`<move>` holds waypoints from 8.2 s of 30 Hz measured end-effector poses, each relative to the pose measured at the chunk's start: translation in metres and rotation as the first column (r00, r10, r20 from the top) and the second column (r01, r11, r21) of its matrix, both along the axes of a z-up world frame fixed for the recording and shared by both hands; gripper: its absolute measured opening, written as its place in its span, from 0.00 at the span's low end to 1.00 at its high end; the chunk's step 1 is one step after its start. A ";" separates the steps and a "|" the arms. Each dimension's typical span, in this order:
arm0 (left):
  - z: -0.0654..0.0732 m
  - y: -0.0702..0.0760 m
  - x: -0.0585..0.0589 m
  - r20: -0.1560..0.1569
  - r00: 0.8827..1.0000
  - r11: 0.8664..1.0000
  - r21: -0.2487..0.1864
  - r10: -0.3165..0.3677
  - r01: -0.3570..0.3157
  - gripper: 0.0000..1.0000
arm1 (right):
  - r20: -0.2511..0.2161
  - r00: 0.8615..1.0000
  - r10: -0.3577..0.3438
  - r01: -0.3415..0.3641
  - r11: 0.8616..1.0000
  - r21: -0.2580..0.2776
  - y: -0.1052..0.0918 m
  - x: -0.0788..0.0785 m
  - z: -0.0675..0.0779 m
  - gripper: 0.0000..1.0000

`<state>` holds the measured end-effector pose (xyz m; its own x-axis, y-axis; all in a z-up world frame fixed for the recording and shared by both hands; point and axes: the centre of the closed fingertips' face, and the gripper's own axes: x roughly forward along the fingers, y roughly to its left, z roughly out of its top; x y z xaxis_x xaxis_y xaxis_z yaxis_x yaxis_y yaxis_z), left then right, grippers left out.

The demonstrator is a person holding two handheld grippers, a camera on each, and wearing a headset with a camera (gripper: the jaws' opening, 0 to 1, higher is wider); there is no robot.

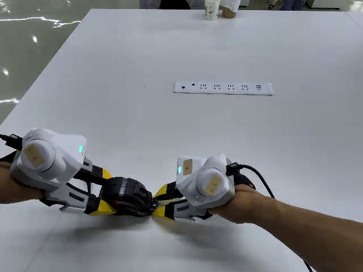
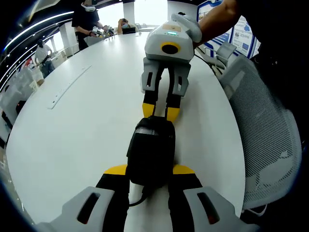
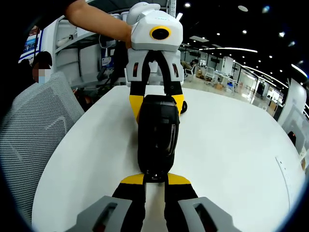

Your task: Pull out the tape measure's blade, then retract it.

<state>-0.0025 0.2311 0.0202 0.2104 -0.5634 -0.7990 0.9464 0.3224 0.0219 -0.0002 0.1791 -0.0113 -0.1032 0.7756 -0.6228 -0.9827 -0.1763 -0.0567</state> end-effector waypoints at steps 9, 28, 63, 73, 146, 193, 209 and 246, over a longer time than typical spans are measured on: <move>0.000 0.000 0.000 -0.005 1.000 1.000 -0.001 -0.001 0.001 0.24 | -0.002 1.000 0.007 -0.007 1.000 -0.002 -0.001 -0.001 0.000 0.08; 0.000 0.000 0.000 -0.016 1.000 1.000 -0.003 0.012 -0.012 0.24 | -0.006 1.000 0.016 -0.016 1.000 -0.011 -0.008 0.002 0.000 0.08; -0.001 0.000 0.000 -0.029 1.000 0.999 0.043 0.008 -0.007 0.24 | 0.000 1.000 0.001 -0.001 0.999 -0.040 -0.041 0.007 0.000 0.08; -0.001 0.000 0.000 -0.046 0.999 0.997 0.076 0.007 -0.004 0.24 | -0.002 1.000 -0.007 0.007 0.999 -0.041 -0.052 0.010 0.000 0.08; -0.004 0.001 0.003 -0.080 0.997 0.994 0.109 0.010 -0.002 0.24 | -0.026 0.995 -0.096 0.093 0.989 -0.115 -0.154 0.025 0.001 0.08; -0.002 -0.001 0.000 -0.082 0.997 0.992 0.127 0.007 0.004 0.25 | 0.009 0.989 -0.145 0.144 0.971 -0.192 -0.223 0.034 0.000 0.09; -0.001 -0.003 -0.002 -0.068 0.998 0.989 0.145 -0.014 0.024 0.26 | 0.031 0.995 -0.098 0.103 0.967 -0.235 -0.222 0.032 0.000 0.11; 0.004 0.006 -0.017 -0.058 0.989 0.987 0.097 0.135 -0.129 0.57 | 0.062 0.979 -0.192 0.202 0.946 -0.255 -0.239 0.028 0.011 0.33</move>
<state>-0.0198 0.2373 0.0245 0.2243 -0.4566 -0.8609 0.8960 0.4440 -0.0020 0.0283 -0.0601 -0.0001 0.0609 0.5899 -0.8051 -0.9975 0.0072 -0.0702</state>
